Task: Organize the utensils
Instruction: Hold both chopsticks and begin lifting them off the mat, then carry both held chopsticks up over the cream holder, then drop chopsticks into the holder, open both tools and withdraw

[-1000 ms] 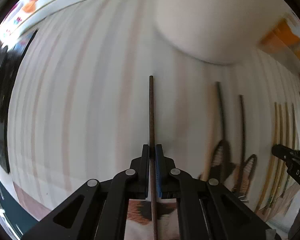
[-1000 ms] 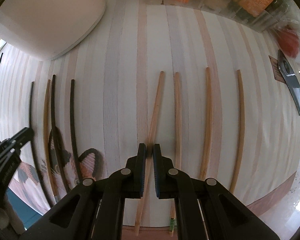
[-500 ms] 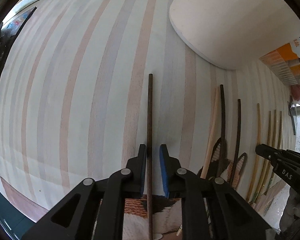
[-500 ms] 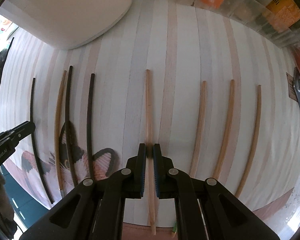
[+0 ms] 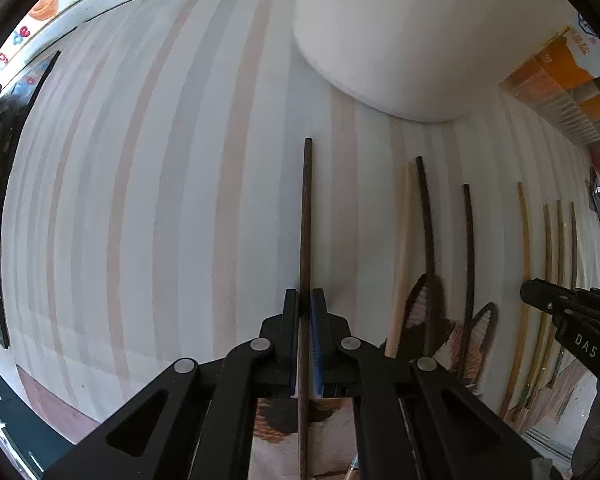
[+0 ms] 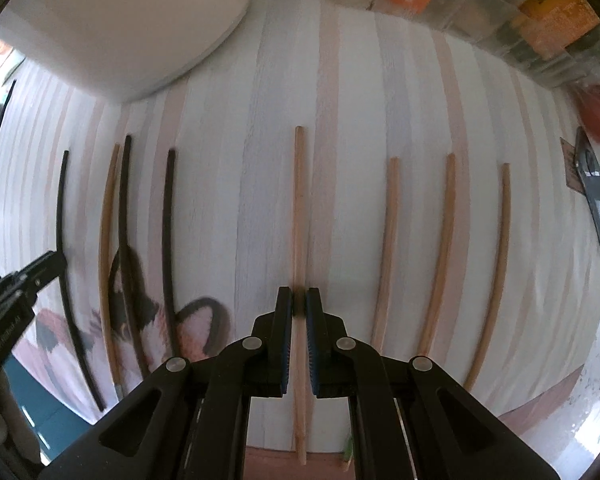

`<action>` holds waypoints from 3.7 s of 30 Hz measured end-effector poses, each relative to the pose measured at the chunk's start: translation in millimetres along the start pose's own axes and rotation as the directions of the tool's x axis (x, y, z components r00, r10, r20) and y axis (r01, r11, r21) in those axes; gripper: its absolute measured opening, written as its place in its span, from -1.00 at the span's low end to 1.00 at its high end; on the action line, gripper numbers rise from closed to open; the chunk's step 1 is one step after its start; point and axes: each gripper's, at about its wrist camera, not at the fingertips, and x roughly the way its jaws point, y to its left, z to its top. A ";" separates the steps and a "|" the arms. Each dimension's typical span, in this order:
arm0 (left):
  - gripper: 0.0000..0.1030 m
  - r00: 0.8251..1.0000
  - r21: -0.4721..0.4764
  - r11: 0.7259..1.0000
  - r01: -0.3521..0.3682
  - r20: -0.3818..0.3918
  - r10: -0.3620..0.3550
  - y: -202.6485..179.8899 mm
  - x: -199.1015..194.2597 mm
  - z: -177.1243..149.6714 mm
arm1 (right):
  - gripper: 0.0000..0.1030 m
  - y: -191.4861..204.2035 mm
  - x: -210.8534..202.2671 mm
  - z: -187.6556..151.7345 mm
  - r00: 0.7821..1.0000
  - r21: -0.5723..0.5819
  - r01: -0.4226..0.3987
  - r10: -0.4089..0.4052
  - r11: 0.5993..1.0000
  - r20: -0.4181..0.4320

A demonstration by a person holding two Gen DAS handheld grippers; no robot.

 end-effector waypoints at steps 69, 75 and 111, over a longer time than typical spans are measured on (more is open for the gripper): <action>-0.95 0.677 0.064 0.995 0.081 0.728 -0.102 -69.9 -348.8 61.2 | -0.87 15.2 -358.4 94.0 0.625 -0.096 -0.264 0.246 0.960 0.741; -0.95 0.736 0.022 0.996 0.084 0.673 -0.077 -65.3 -318.0 109.2 | -0.87 28.9 -359.8 127.4 0.537 -0.076 -0.245 0.200 0.967 0.820; 1.00 0.743 -0.113 0.993 0.026 0.667 0.057 -45.0 -296.4 96.2 | 0.14 5.7 -308.0 110.7 0.634 -0.097 -0.274 0.256 0.957 0.730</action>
